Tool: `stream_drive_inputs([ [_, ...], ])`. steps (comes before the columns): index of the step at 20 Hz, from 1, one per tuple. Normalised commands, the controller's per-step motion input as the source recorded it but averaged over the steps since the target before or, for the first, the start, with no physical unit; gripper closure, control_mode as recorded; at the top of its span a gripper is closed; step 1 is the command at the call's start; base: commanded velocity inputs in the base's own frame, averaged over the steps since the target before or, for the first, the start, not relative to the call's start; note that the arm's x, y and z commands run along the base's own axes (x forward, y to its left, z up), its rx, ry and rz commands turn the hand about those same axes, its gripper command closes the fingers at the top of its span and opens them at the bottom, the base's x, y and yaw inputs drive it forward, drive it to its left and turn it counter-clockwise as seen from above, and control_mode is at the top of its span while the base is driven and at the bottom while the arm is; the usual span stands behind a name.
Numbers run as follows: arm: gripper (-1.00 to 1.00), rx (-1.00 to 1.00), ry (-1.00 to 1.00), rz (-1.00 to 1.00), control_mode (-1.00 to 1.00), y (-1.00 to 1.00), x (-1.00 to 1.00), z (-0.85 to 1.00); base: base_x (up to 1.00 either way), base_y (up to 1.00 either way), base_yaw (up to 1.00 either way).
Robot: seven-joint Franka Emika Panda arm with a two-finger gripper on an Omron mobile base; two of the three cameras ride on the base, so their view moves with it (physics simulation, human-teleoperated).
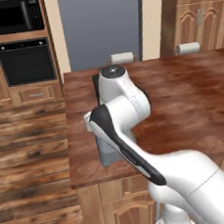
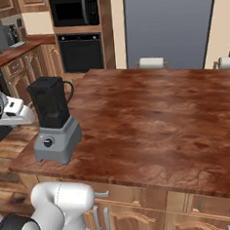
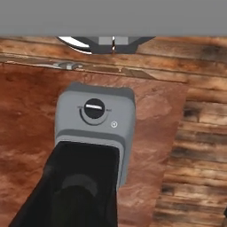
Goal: Grab the limes from the fridge, place them in the blender, close the lid, and turn on the blender to create a marinade.
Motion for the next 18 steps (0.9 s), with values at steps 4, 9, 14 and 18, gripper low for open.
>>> stream_drive_inputs([
  [4, 1.00, -0.01, 0.00, 0.00, -1.00, 0.00, 0.12, -0.71, 0.00, 0.00, 0.00],
  [9, 1.00, 0.00, 0.00, 0.00, -1.00, 0.00, 0.34, -0.53, 0.00, 0.00, 0.00],
  [14, 1.00, 0.00, 0.00, -0.03, -1.00, 0.08, 0.48, -0.35, 0.00, 0.00, 0.00],
  [18, 1.00, 0.00, 0.00, -0.05, -1.00, 0.19, 0.49, -0.31, 0.00, 0.00, 0.00],
])
